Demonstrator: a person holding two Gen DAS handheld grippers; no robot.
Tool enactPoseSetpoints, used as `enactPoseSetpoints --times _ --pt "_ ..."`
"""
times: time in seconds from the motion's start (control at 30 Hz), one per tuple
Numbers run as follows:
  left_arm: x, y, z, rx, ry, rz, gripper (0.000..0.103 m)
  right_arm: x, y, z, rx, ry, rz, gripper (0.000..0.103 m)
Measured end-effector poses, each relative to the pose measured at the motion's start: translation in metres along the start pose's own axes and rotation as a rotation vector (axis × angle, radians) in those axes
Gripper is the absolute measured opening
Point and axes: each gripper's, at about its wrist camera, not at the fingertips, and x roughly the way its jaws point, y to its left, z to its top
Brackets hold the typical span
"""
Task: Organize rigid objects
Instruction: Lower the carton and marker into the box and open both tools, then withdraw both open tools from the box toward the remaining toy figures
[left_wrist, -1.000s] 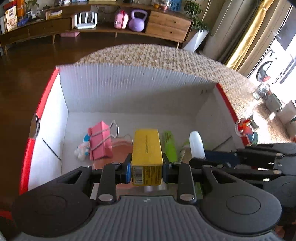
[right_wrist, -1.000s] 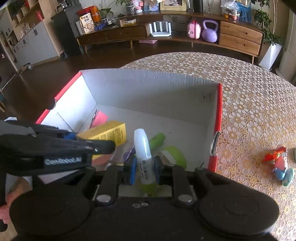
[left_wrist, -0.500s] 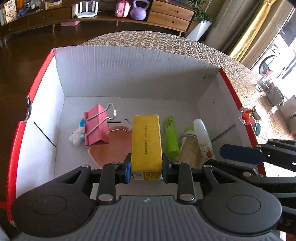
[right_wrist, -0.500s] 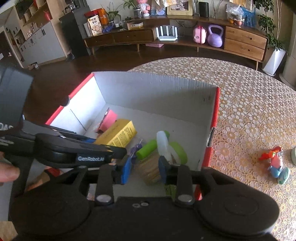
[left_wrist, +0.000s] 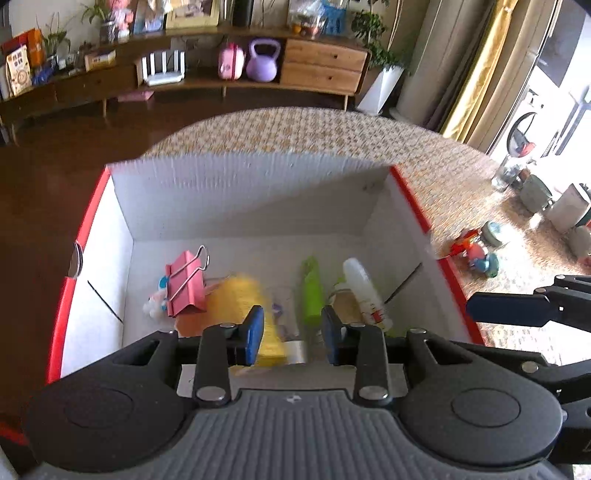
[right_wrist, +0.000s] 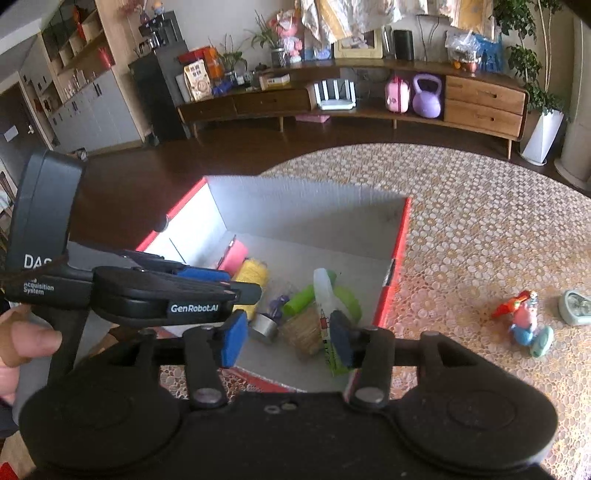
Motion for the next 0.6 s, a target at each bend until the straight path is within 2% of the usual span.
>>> enactPoseSetpoints --times 0.07,0.13,0.27,0.5,0.6 --pt "-0.010 -0.007 0.001 0.013 -0.029 0.008 0.048 -0.009 0.001 0.000 -0.003 -0.016 -0.004 0.052" --pt "-0.015 -0.014 0.002 0.029 -0.051 0.013 0.050 -0.019 0.000 -0.002 -0.005 -0.029 -0.005 0.053" --pt "-0.024 -0.023 0.003 0.032 -0.069 -0.010 0.051 -0.035 -0.003 -0.004 0.002 -0.058 -0.003 0.061" --pt "-0.038 -0.040 0.000 0.054 -0.102 -0.026 0.051 -0.060 -0.011 -0.008 0.017 -0.107 0.000 0.065" --pt "-0.043 -0.051 -0.002 0.066 -0.118 -0.028 0.057 -0.071 -0.018 -0.010 0.026 -0.131 -0.009 0.070"
